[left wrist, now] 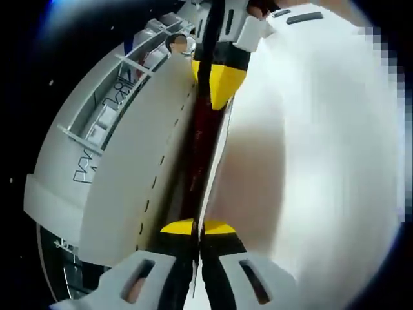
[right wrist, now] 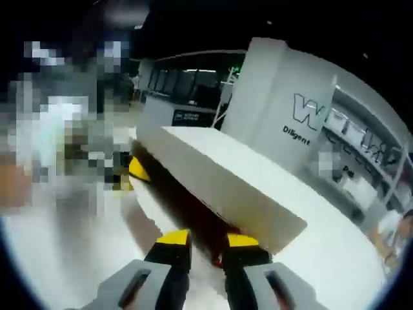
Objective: Tear open the coffee pouch, take out the coffee, and pour the coffee from the pouch into the cup
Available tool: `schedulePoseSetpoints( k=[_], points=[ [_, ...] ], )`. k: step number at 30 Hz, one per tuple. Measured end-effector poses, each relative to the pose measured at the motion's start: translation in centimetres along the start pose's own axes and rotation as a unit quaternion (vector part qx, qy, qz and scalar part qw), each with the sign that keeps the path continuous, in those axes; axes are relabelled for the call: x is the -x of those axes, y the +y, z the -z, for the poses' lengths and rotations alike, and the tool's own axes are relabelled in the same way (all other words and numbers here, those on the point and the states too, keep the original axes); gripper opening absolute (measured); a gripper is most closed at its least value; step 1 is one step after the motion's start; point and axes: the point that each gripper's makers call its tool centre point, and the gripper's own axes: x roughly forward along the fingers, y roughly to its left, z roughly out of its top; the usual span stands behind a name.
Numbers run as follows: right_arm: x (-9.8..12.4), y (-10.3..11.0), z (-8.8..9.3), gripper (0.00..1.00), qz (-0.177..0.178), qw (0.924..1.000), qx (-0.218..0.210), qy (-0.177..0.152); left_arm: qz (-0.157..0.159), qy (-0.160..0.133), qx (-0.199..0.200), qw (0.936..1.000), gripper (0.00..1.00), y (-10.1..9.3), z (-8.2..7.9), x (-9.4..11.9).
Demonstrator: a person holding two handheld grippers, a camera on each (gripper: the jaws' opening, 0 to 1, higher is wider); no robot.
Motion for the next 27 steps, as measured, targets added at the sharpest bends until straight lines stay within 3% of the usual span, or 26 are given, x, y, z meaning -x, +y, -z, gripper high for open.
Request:
schedulePoseSetpoints(
  k=[4,11,13,14,16,22,27],
  points=[
    [-0.6,0.0,-0.2,0.21,0.002,0.9975,-0.059,-0.038,0.0,0.001,-0.004,1.0,0.04,-0.2,-0.2,0.0],
    [0.0,-1.4,0.6,0.25,0.068,0.988,-0.122,-0.067,0.0,-0.002,0.001,1.0,0.04,-0.3,-0.3,0.1],
    [-0.1,-1.4,0.6,0.27,0.072,0.9871,-0.127,-0.066,0.0,-0.001,-0.003,1.0,0.04,-0.5,-0.4,0.0],
    [-0.2,-1.8,0.8,0.28,0.098,0.9844,-0.132,-0.063,0.0,0.0,-0.006,1.0,0.04,-0.6,-0.5,0.0],
    [-0.3,-2.0,0.8,0.3,0.116,0.9821,-0.134,-0.063,0.0,0.003,-0.011,0.9999,0.04,-0.8,-0.6,-0.1],
    [-1.8,-2.1,1.2,0.34,0.145,0.9776,-0.143,-0.053,0.005,-0.004,-0.01,0.9999,0.04,-1.2,-0.8,-0.1],
    [-2.1,-1.8,0.9,0.45,0.167,0.975,-0.138,-0.049,0.008,-0.013,-0.004,0.9999,0.04,-1.4,-1.2,-0.3]
  ],
)
